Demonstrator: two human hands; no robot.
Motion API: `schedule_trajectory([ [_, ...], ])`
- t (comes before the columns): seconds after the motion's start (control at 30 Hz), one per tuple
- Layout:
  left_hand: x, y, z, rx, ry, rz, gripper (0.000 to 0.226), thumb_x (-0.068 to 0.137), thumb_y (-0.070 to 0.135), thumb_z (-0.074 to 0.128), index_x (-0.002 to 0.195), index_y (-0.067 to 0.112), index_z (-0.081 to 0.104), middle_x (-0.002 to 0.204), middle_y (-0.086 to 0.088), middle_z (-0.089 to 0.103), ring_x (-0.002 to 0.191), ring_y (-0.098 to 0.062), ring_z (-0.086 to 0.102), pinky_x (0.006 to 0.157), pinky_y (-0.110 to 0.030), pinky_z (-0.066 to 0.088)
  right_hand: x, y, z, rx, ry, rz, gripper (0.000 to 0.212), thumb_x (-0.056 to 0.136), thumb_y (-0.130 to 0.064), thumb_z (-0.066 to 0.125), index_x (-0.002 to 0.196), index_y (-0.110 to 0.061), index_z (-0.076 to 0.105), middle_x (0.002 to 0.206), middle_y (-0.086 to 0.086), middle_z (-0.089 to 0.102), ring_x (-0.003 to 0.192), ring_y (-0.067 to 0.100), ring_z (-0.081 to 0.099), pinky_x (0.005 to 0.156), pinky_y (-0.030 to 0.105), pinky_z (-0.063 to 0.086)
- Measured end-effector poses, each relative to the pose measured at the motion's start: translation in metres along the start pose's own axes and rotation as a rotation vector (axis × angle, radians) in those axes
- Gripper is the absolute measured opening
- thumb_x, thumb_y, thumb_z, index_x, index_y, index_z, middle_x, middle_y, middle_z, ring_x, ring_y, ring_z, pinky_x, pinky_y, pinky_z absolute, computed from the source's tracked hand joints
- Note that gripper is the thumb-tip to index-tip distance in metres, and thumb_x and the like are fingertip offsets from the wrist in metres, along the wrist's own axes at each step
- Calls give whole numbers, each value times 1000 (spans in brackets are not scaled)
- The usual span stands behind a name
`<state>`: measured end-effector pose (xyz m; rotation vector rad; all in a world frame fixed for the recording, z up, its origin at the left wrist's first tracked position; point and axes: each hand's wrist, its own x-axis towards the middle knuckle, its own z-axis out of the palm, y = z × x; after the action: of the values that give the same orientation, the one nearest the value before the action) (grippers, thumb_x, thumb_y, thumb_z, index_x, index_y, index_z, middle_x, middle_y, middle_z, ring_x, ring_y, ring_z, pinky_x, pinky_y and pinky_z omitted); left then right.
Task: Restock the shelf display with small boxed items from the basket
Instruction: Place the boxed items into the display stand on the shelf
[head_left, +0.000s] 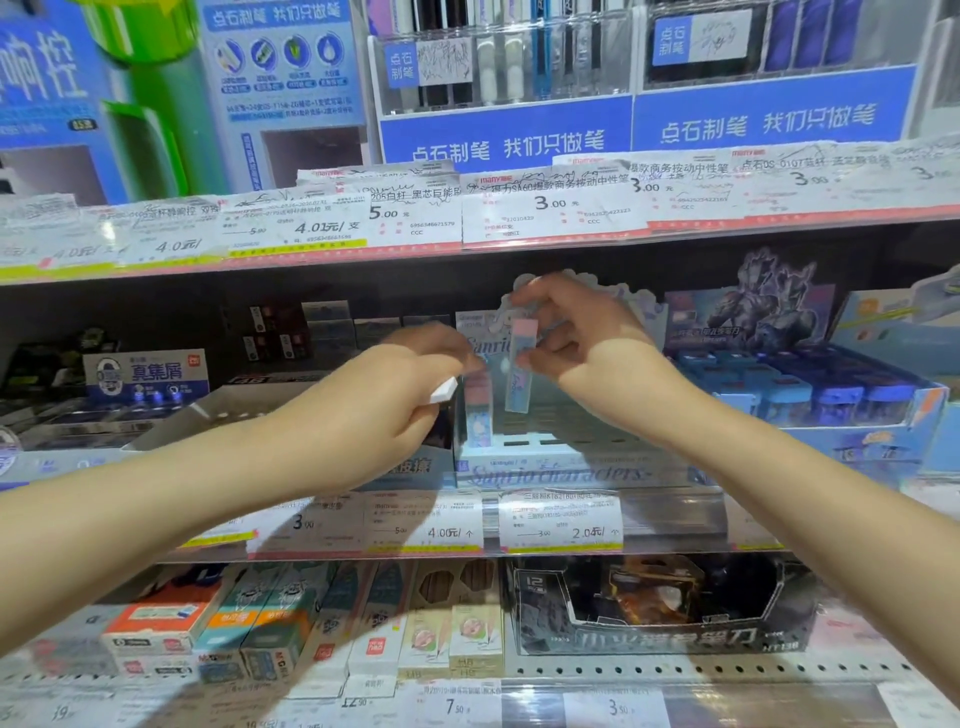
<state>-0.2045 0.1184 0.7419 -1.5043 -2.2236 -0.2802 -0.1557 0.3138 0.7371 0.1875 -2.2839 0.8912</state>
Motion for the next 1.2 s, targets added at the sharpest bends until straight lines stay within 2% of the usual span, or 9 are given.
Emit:
schedule_trajectory([
  [0.1,2,5,2,-69,-64,-69,41,83,-7,40,117,6,59,140,-8,49,128,-8,45,96,-12,34,0,6,5,-73,10,-14,27,80,-4,63,103,-18,58,75,-16,49,75,21,57,76,30,49],
  [0.27,1,16,-3,-113,-138,-105,56,87,-9,39,139,14,42,126,-15,54,81,16,-8,98,-19,14,-1,14,10,-34,10,-16,24,80,1,63,99,-13,62,82,0,58,76,20,59,75,22,49],
  [0.5,6,15,-15,-185,-262,-216,47,88,-9,37,126,12,56,88,25,31,73,16,57,70,-18,36,2,14,13,-141,-65,-77,23,81,2,62,102,-7,66,97,6,61,87,22,61,89,33,51],
  [0.73,9,15,-18,-220,-266,-242,8,89,-11,39,85,-3,41,89,8,40,76,17,3,84,-10,6,5,11,8,-377,-68,-177,31,84,-1,49,105,-10,70,110,8,58,99,25,55,81,25,41],
  [0.83,6,14,-15,-178,-280,-174,51,89,-10,36,135,11,46,102,1,42,68,13,-2,77,-3,-4,8,8,6,-395,-86,-151,31,84,-3,48,102,-10,71,109,6,59,98,26,56,81,30,45],
  [0.97,7,16,-21,-162,-286,-169,57,90,-7,35,141,20,38,128,-8,52,73,20,-2,72,-6,35,11,5,2,-424,-108,-129,31,84,-2,47,101,-9,71,111,8,63,98,27,58,83,31,47],
  [1.1,8,16,-23,-200,-290,-168,56,90,-7,35,139,19,41,87,17,55,79,29,23,58,-6,39,11,7,1,-427,-129,-119,32,83,0,47,102,-8,71,112,8,63,101,27,58,85,31,46],
  [1.13,9,18,-24,-203,-300,-170,56,90,-8,35,138,19,42,82,19,59,41,8,36,59,-8,38,9,8,2,-418,-150,-127,32,84,0,47,102,-9,71,111,8,62,101,26,57,83,30,45],
  [1.2,8,18,-23,-180,-288,-157,55,89,-9,35,137,16,43,104,4,60,64,12,0,90,-10,15,5,11,4,-414,-204,-120,29,86,-3,49,105,-10,70,105,4,59,101,24,55,75,25,38],
])
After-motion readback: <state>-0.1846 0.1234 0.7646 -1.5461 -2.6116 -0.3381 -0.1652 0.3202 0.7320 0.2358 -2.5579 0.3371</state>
